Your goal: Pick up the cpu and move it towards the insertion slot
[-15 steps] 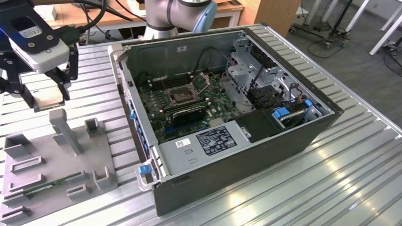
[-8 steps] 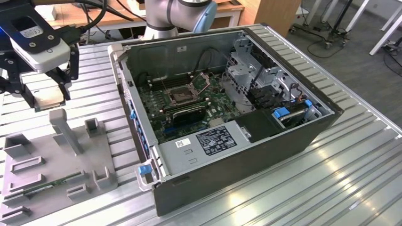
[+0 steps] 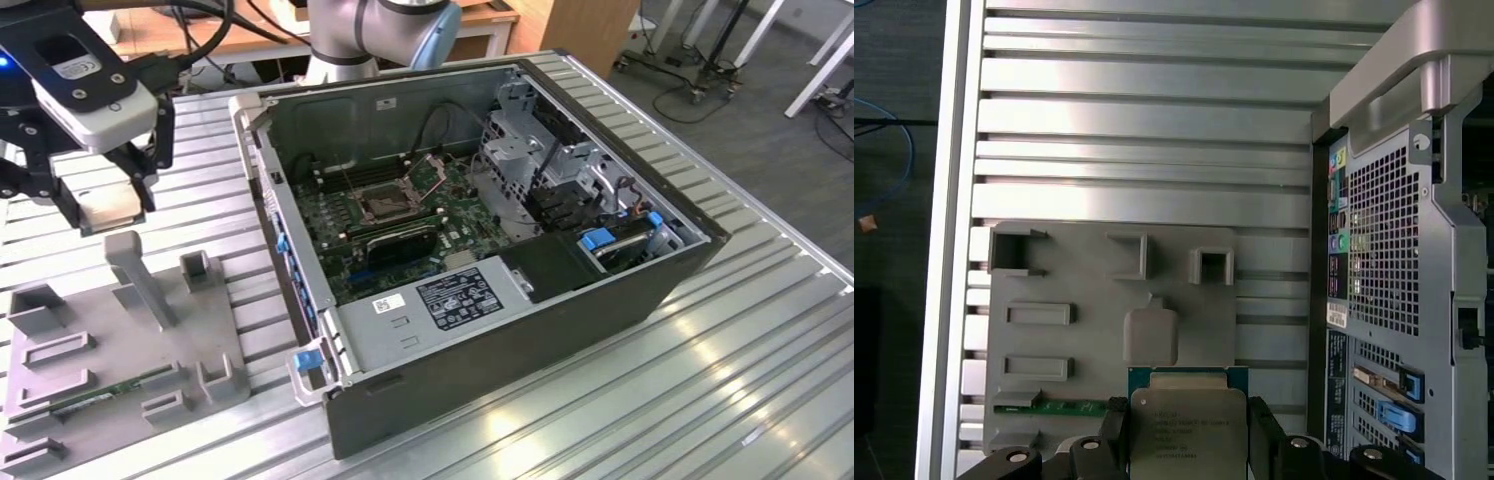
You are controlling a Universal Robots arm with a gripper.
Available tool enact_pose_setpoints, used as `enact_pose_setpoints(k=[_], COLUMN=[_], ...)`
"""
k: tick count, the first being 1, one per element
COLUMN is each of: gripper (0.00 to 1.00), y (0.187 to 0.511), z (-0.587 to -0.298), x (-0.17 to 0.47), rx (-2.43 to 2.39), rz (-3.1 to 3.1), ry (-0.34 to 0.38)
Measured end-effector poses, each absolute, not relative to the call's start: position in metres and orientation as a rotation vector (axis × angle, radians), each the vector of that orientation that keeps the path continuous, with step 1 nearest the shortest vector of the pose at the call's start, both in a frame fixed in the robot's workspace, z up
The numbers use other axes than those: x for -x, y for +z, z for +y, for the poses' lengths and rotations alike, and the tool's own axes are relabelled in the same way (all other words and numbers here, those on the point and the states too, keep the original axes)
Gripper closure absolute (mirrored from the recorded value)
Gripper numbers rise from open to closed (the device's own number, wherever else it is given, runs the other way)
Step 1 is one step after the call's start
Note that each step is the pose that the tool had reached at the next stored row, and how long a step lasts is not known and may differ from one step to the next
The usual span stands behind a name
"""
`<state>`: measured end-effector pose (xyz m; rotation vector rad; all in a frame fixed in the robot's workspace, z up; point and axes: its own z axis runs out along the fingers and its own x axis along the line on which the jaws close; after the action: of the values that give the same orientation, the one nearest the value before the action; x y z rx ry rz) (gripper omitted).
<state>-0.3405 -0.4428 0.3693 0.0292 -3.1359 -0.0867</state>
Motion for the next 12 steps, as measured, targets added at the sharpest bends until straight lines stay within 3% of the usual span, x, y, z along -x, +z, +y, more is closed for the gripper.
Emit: enact_pose_setpoints(k=[12], gripper=[0.45], y=[0.369], z=[-0.443], x=[0.321], rx=[-0.029], rz=[-3.136], ry=[-0.087])
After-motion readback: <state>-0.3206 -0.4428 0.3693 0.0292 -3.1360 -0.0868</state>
